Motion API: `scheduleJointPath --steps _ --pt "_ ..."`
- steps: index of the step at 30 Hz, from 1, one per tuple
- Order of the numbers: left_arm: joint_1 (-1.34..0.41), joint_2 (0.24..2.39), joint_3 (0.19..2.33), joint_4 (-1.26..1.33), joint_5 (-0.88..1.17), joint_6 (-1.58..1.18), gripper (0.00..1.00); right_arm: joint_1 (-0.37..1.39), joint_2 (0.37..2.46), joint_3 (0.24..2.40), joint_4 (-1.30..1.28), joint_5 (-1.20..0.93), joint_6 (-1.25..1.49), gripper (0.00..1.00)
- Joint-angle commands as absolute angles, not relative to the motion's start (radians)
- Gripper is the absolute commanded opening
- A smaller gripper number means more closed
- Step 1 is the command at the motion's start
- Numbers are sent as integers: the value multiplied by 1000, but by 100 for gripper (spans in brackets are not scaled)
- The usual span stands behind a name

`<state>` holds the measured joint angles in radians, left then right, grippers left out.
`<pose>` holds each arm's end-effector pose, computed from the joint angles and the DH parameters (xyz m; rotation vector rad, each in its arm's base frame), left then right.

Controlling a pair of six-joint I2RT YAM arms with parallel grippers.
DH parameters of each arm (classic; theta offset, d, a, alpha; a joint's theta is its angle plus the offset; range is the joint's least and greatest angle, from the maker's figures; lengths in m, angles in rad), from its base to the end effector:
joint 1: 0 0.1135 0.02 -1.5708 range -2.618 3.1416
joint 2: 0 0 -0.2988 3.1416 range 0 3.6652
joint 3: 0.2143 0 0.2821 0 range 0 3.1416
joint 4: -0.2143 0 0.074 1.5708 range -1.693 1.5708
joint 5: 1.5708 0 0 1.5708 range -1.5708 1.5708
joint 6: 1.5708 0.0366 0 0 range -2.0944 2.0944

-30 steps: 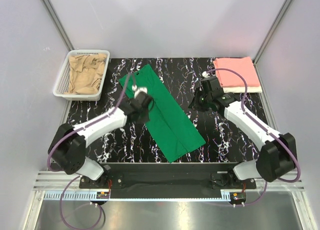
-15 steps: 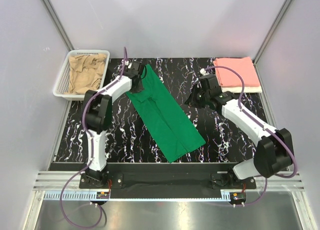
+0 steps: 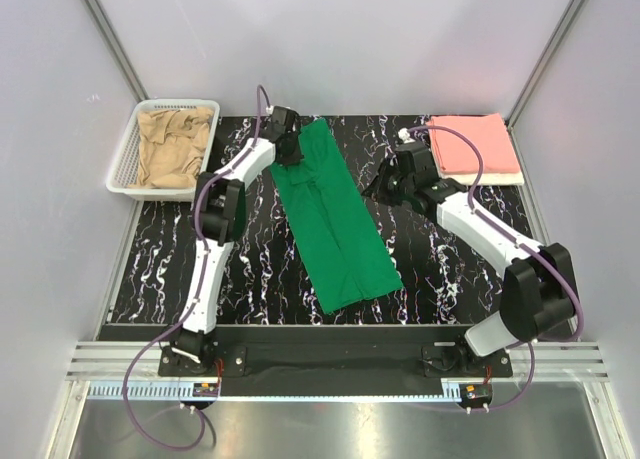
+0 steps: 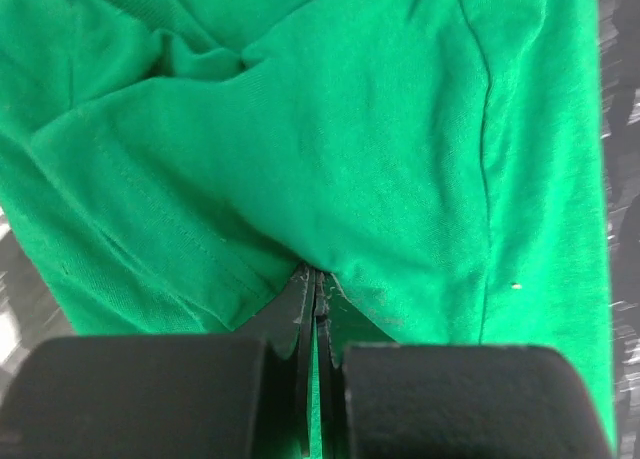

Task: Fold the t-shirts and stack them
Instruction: Fold the tshirt

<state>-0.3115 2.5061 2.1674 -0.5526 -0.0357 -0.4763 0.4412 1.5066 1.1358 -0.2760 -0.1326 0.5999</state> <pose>0.5809 -0.1857 0.1698 -0.2201 2.4751 -0.2961 0.3302 0.1613 0.3013 0.1068 2.3054 0.7041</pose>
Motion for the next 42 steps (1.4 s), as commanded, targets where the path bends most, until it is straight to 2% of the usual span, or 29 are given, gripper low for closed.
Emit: scheduleJointPath --steps 1,8,11,12,14,17,21,27,30,35,36,40,42 --pt "-318 2606 2275 -520 128 -489 0 426 1509 1210 -218 -84 598 17" --pt "-321 2594 2275 -351 351 -525 0 411 1513 1221 -224 -87 581 17" --pt "-305 2499 2226 -350 360 -494 7 403 1499 1220 -250 -101 575 18" --pt "-301 2467 2183 -351 348 -488 16 403 1485 1218 -256 -100 574 18" --pt "-288 2357 2129 -351 325 -470 24 400 1474 1215 -288 -91 569 19" --pt "-287 2202 2008 -365 270 -434 25 399 1448 1203 -350 -90 571 21" --pt "-304 1998 1701 -408 213 -449 25 396 1395 1158 -440 -109 581 26" --pt "-484 1654 1211 -445 132 -477 34 396 1296 1060 -540 -155 600 24" --pt "-639 1482 1041 -428 89 -560 37 396 1272 1016 -587 -186 621 20" --pt "-876 1370 864 -387 31 -745 37 396 1255 925 -594 -250 652 17" --pt "-900 1339 817 -385 2 -773 40 396 1258 898 -594 -268 650 18" --pt "-1000 1295 713 -373 -75 -885 45 396 1270 842 -592 -301 649 33" --pt "-1011 1275 658 -358 -89 -916 46 396 1276 819 -589 -304 649 35"
